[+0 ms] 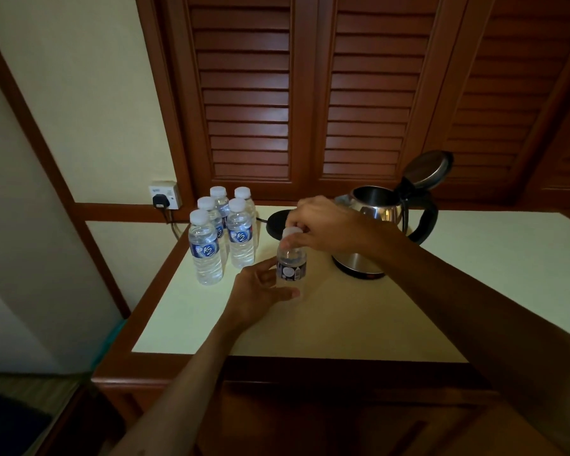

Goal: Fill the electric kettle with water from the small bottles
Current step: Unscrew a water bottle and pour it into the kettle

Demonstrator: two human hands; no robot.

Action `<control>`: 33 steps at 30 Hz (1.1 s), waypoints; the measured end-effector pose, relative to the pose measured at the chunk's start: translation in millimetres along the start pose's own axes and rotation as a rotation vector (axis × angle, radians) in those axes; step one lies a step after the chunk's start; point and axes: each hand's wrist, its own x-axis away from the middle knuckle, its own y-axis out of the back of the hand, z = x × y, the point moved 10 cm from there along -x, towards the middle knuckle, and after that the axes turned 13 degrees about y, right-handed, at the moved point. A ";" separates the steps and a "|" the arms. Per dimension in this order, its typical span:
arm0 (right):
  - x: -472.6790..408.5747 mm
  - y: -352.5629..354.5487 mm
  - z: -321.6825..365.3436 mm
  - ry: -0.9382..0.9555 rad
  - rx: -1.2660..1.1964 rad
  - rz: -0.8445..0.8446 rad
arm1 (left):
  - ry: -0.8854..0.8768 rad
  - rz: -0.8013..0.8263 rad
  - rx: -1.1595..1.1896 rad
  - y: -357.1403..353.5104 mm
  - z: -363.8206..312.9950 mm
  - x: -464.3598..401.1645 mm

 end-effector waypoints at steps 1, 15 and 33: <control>-1.1 0.4 2.5 -0.004 -0.005 0.002 | -0.004 -0.003 -0.002 0.0 -0.4 0.7; 19.1 20.4 -2.9 0.171 -0.315 -0.370 | -0.025 -0.026 0.020 -3.8 -2.8 6.6; 185.1 -134.7 -112.8 -0.182 -0.397 -0.149 | -0.006 -0.450 -0.063 -42.3 -26.9 31.6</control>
